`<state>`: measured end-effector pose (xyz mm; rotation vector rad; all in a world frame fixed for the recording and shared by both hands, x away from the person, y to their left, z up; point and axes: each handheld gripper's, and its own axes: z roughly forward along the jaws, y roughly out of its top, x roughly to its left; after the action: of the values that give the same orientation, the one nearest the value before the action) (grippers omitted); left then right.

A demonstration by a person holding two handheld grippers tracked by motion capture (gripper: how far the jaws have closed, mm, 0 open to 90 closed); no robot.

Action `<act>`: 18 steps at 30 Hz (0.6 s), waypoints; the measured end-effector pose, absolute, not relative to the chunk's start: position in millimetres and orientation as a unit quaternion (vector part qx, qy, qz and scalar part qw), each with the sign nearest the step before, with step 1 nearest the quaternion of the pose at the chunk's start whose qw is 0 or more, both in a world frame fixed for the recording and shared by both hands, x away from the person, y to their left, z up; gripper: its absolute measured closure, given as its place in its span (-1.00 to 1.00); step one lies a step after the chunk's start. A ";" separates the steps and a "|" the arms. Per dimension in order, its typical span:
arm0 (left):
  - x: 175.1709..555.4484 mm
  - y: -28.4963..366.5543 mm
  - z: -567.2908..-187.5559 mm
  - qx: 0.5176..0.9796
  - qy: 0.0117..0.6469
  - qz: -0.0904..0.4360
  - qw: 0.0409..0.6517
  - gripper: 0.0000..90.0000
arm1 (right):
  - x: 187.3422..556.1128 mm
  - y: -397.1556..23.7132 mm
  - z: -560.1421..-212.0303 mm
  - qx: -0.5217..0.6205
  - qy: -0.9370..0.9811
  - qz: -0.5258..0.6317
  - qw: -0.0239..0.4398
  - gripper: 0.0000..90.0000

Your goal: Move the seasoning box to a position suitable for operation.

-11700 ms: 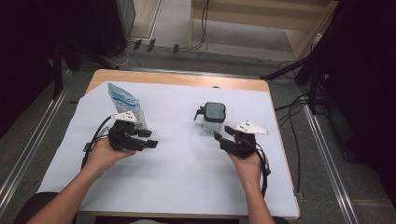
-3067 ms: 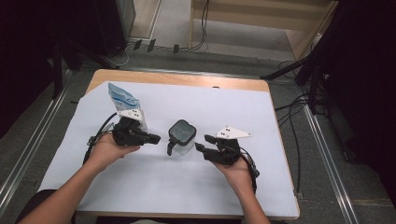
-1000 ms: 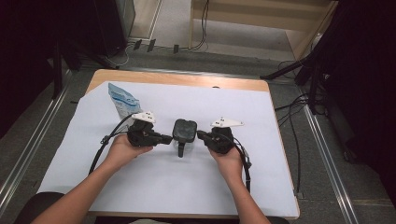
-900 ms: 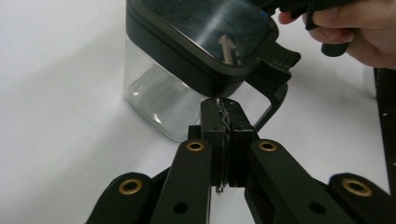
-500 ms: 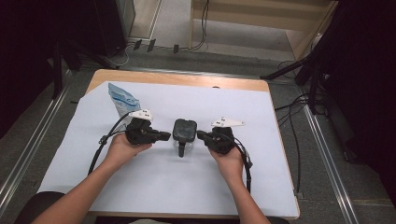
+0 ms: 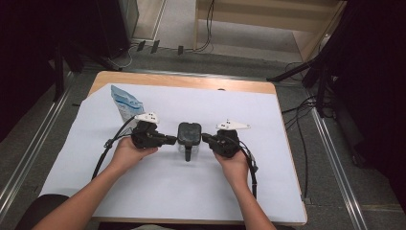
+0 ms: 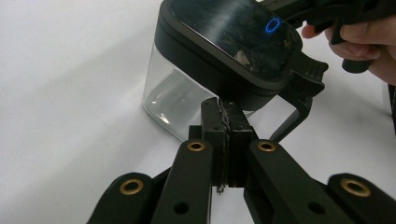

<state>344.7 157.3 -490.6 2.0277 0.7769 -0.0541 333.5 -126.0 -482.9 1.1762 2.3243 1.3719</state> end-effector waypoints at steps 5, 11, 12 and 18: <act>340.9 153.1 -490.5 0.832 0.310 -0.025 0.460 1.00 | 338.8 -127.1 -484.0 0.402 0.781 0.469 0.092 1.00; 336.6 149.0 -491.4 0.830 0.308 -0.028 0.463 1.00 | 346.0 -126.4 -483.2 0.404 0.784 0.464 0.089 1.00; 336.6 149.0 -491.4 0.830 0.308 -0.028 0.463 1.00 | 346.0 -126.4 -483.2 0.404 0.784 0.464 0.089 1.00; 333.7 146.6 -490.4 0.833 0.296 -0.036 0.466 1.00 | 346.4 -129.9 -480.7 0.402 0.786 0.460 0.094 1.00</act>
<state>333.7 146.6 -490.4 2.0459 0.7272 -0.0885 346.4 -129.9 -480.7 1.1937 2.3315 1.3647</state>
